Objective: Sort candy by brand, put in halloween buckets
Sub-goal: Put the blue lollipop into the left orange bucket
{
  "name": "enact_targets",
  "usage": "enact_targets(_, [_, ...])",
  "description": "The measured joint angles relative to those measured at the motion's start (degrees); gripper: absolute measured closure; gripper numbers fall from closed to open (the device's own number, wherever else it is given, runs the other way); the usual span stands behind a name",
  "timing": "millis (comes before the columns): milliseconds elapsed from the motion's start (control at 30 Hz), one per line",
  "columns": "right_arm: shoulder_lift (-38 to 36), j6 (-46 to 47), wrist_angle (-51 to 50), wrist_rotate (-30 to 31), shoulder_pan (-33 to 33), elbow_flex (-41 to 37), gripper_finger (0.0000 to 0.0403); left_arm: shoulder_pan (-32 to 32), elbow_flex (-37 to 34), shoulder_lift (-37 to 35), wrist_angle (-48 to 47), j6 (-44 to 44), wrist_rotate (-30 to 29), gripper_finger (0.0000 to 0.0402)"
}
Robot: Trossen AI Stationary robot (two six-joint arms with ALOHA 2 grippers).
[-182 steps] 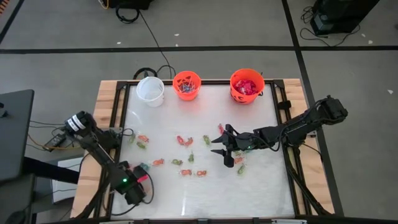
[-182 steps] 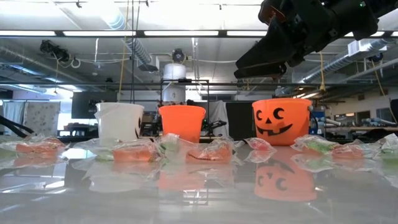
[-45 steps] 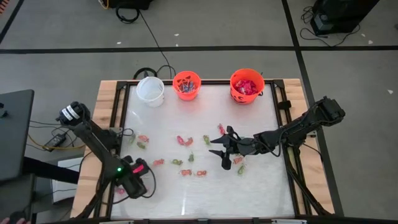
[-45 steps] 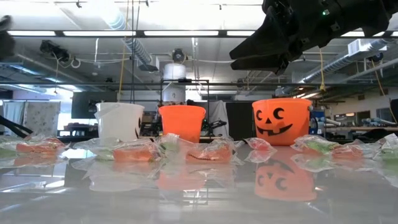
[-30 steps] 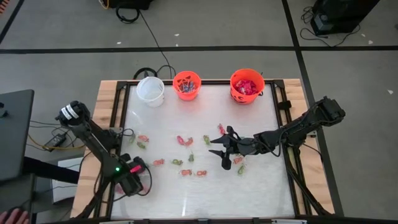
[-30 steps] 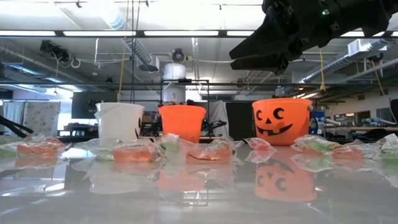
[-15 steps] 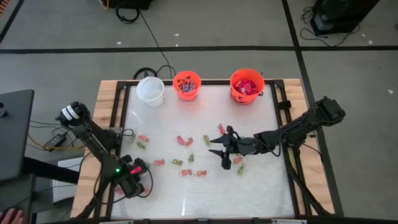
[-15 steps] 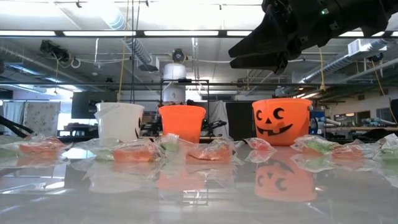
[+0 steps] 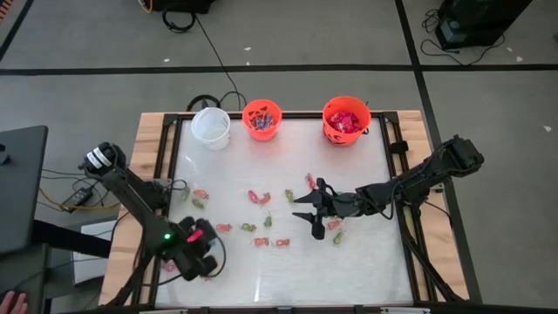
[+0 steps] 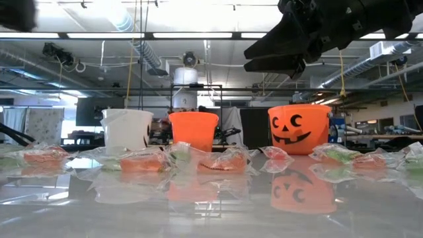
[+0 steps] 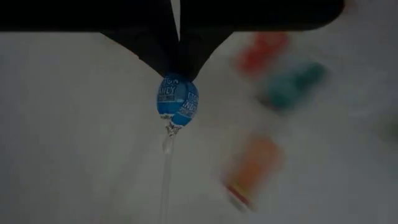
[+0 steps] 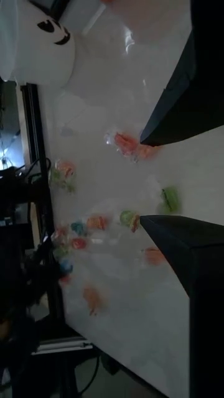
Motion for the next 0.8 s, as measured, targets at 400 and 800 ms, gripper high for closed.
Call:
enact_targets(400, [0.00, 0.23, 1.99, -1.13, 0.58, 0.00, 0.0198, 24.15, -2.55, 0.00, -1.85, 22.29, -4.24, 0.0397])
enact_targets(800, [0.00, -1.18, -3.87, 0.48, 0.61, 0.00, 0.0198, 53.62, -3.43, 0.00, 22.33, 53.75, -3.12, 0.0397])
